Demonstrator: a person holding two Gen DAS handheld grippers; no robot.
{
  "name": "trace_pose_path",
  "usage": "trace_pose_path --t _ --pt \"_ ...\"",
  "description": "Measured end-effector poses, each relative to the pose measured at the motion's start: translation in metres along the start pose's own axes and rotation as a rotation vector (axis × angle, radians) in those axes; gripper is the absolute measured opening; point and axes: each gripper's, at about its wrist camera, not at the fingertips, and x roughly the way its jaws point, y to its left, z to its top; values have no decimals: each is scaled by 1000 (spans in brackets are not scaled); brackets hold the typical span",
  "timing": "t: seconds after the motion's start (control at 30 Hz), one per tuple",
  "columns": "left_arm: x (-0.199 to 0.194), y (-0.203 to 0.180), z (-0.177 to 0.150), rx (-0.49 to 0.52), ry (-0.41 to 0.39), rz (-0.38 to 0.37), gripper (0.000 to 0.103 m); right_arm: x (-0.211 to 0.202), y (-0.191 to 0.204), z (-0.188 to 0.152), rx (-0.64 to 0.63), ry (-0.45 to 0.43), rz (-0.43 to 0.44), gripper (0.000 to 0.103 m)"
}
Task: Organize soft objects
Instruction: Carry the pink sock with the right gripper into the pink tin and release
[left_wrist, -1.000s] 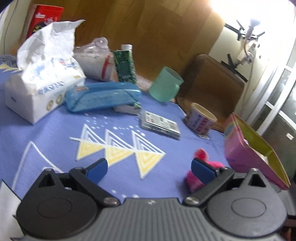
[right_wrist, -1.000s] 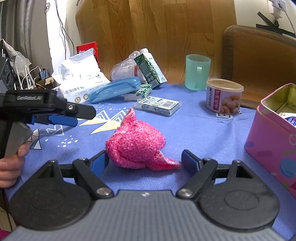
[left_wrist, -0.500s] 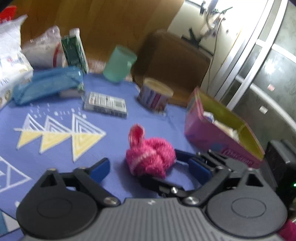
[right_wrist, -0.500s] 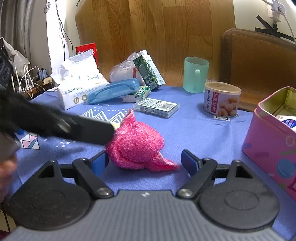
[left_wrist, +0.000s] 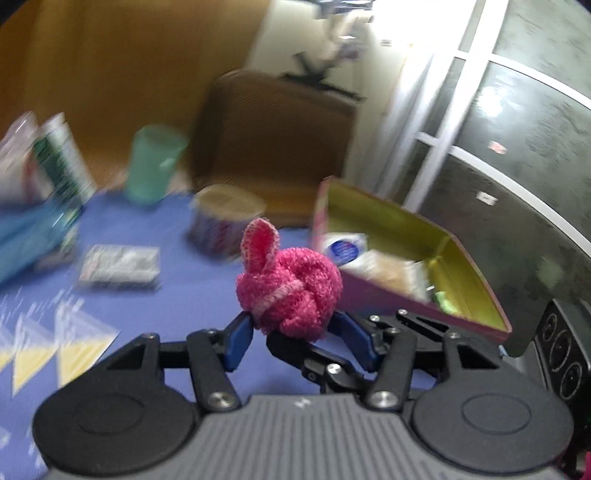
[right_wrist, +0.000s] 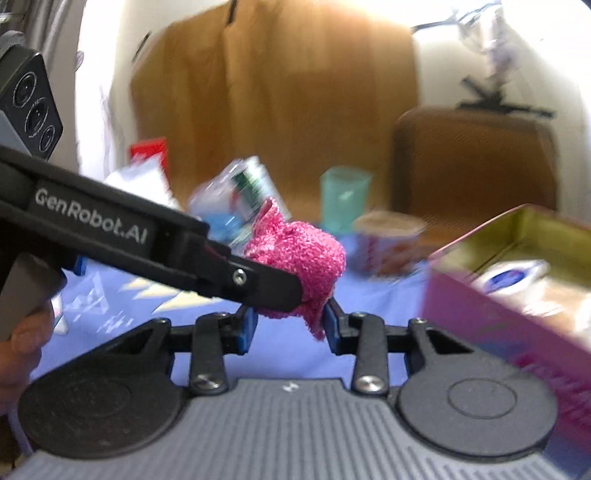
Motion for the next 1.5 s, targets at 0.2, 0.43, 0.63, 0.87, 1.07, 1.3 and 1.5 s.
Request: trace_pose_path --t 0.2,0.43,0.63,0.87,1.07,1.3,1.5 --pt "33 -66 34 164 -41 -79 54 -36 -41 18 -12 -134 -174 41" --pt "90 -94 47 211 -18 -37 72 -41 -94 19 33 -119 -391 49" --pt "103 -63 45 108 22 24 72 -43 -122 3 139 -106 -447 54" --pt "84 -43 40 89 -11 52 75 -46 -109 0 145 -141 -442 54" --pt "64 -22 27 76 -25 79 77 -42 -91 4 101 -138 -406 54" --pt "44 1 18 24 -35 86 77 -10 -120 29 228 24 -282 54" --pt "26 19 9 24 -55 150 77 -1 -154 51 352 -6 -399 59"
